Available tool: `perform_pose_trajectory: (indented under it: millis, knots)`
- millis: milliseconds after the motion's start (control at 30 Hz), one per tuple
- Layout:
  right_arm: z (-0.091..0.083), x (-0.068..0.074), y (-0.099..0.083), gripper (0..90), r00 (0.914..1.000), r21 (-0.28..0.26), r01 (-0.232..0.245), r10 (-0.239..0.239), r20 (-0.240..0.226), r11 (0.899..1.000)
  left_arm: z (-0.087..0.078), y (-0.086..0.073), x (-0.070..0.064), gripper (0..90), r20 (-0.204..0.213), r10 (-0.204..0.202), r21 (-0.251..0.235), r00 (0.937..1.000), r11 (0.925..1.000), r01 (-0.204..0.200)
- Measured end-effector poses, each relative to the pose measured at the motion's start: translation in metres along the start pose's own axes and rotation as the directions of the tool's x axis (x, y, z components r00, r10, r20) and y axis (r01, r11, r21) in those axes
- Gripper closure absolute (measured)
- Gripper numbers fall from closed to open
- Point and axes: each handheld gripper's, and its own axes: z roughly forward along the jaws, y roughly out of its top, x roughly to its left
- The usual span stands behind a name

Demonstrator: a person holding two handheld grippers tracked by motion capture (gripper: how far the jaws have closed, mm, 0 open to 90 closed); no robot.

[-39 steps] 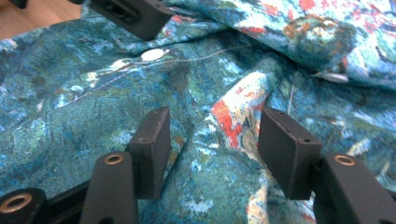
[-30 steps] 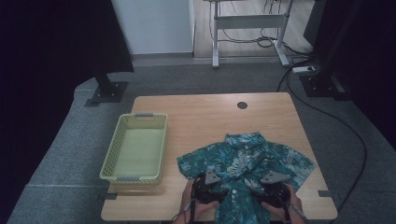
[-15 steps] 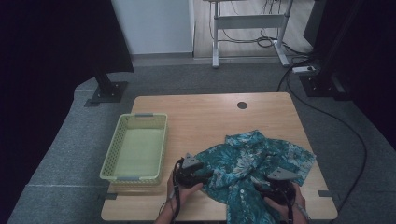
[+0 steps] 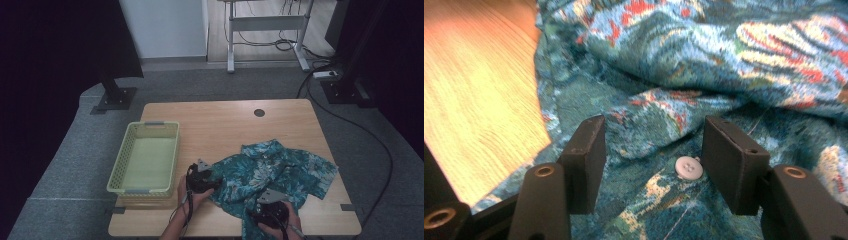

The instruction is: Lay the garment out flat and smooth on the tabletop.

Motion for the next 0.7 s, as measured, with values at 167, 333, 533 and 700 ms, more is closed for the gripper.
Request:
perform_pose_trajectory:
  millis: [167,333,533,700]
  knots:
    - [0.001,-0.009,-0.005,42.3,0.9998,0.003,-0.014,0.014,0.017,1.0,0.006,0.008,0.003,44.3,-0.029,0.02,0.017,0.9994,0.9997,-0.019]
    - [-0.002,-0.023,-0.01,42.3,0.9997,-0.007,-0.015,0.015,0.02,1.0,0.019,0.022,0.012,44.9,-0.07,0.065,0.033,0.9954,0.9975,-0.063]
    - [-0.011,-0.039,-0.017,42.8,0.9991,-0.003,-0.033,0.033,0.024,0.999,0.037,0.045,0.027,45.6,-0.101,0.06,0.064,0.993,0.9965,-0.054]
    - [-0.016,-0.046,-0.019,42.3,0.9989,0.009,-0.048,0.048,0.0,0.999,0.051,0.06,0.033,45.4,-0.126,0.055,0.078,0.9906,0.9959,-0.045]
